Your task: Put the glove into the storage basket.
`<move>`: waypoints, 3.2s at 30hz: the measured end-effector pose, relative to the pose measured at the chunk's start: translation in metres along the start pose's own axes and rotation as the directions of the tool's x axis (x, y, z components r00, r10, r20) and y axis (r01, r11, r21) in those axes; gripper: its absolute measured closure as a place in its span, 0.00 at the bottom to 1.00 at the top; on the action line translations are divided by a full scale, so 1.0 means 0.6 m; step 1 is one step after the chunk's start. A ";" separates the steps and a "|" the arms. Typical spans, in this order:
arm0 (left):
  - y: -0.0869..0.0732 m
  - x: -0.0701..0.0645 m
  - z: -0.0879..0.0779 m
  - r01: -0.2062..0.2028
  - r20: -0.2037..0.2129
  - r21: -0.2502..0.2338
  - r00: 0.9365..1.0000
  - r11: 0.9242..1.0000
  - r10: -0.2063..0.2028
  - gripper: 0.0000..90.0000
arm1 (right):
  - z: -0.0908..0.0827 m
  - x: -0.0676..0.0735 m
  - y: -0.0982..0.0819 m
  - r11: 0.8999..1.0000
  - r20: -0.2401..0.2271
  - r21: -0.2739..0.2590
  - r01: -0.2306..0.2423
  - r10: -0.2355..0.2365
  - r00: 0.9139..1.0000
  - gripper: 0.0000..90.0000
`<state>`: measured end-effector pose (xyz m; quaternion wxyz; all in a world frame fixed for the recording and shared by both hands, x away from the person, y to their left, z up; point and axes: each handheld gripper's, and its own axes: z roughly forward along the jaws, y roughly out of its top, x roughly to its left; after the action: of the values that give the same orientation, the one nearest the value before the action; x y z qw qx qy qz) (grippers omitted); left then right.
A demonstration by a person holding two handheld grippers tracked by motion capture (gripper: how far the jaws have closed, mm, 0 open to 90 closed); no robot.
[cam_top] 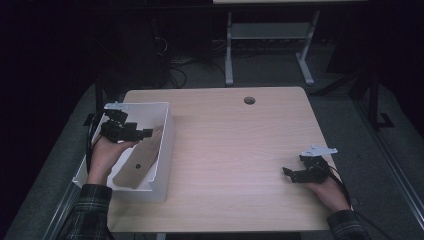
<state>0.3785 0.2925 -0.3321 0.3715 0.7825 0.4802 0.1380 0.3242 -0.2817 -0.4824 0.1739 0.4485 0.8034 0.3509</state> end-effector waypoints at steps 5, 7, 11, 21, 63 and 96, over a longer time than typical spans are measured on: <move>0.023 -0.019 -0.013 -0.029 0.024 -0.018 0.999 0.999 0.029 0.27 | 0.000 0.000 0.000 1.000 0.000 0.000 0.000 0.000 1.000 0.15; 0.030 -0.026 -0.014 -0.038 0.039 -0.023 0.998 0.999 0.039 0.27 | 0.000 0.000 0.000 1.000 0.001 0.001 0.001 -0.001 1.000 0.15; 0.043 -0.044 -0.013 -0.056 0.058 -0.028 0.997 0.998 0.057 0.27 | 0.000 0.000 0.000 1.000 0.001 0.001 -0.001 0.001 1.000 0.15; 0.069 -0.101 0.002 -0.093 0.119 -0.038 0.988 0.995 0.097 0.27 | 0.000 0.000 0.000 1.000 0.000 0.001 -0.002 0.002 1.000 0.15; -0.018 -0.297 0.180 -0.242 0.236 -0.028 0.941 0.970 0.242 0.28 | 0.000 0.000 0.000 1.000 -0.002 -0.003 0.008 -0.008 1.000 0.15; -0.125 -0.314 0.281 -0.403 0.232 0.032 0.893 0.915 0.386 0.14 | 0.000 0.001 0.000 1.000 -0.002 -0.004 0.005 -0.005 1.000 0.15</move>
<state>0.3320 0.0759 -0.4749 0.3556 0.8881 0.2722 0.1036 0.3241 -0.2814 -0.4826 0.1751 0.4458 0.8041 0.3523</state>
